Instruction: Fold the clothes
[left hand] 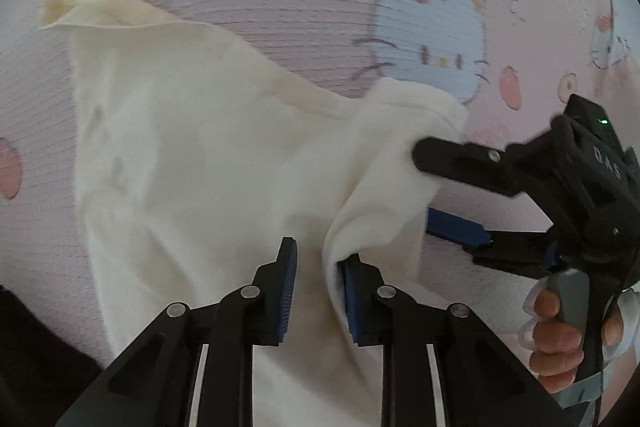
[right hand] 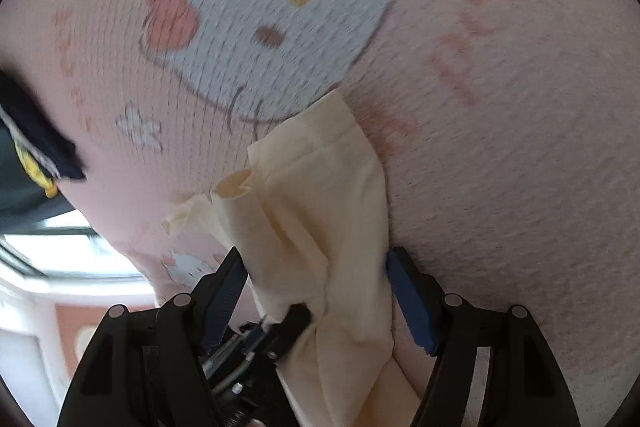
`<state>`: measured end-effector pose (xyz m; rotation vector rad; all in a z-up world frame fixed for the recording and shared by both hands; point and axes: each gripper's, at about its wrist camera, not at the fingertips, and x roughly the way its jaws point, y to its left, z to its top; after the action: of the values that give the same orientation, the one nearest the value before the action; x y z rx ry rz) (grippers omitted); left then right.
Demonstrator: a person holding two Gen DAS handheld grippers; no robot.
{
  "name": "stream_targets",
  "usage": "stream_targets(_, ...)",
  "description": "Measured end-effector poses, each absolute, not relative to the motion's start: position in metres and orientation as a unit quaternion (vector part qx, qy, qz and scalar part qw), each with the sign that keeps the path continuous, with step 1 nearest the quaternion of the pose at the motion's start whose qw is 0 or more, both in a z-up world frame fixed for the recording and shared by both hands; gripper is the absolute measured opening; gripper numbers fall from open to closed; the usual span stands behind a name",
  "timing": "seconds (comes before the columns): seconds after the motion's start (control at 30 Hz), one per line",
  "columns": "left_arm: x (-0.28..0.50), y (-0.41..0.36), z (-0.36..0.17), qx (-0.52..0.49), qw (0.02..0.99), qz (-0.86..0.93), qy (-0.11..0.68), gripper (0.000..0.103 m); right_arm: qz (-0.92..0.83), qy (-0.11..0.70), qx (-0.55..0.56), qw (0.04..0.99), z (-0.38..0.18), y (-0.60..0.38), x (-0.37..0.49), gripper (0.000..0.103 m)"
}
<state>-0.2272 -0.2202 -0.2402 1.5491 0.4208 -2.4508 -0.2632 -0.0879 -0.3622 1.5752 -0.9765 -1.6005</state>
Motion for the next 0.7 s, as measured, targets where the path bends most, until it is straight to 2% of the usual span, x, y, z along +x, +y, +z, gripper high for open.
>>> stream_targets(0.27,-0.194,-0.257,-0.249,0.510,0.157,-0.818,0.217,0.020,-0.642,-0.308,0.595,0.374,-0.356,-0.113,-0.259,0.071)
stream_targets(0.4,-0.183,-0.261,-0.252,0.509,0.168,-0.814,0.225,0.017,-0.663,-0.275,0.588,0.373,-0.346,-0.116,-0.253,0.071)
stream_targets(0.47,-0.177,-0.265,-0.249,0.499,0.165,-0.814,0.247,0.012,-0.681,-0.246,0.580,0.373,-0.340,-0.126,-0.247,0.071)
stream_targets(0.6,-0.172,-0.275,-0.254,0.497,0.158,-0.800,0.297,0.011,-0.716,-0.167,0.560,0.382,-0.329,-0.147,-0.234,0.071)
stream_targets(0.67,-0.172,-0.274,-0.255,0.499,0.155,-0.800,0.294,0.011,-0.722,-0.134,0.556,0.390,-0.326,-0.159,-0.227,0.071)
stream_targets(0.7,-0.173,-0.271,-0.254,0.502,0.155,-0.802,0.284,0.011,-0.720,-0.119,0.554,0.400,-0.325,-0.164,-0.223,0.063)
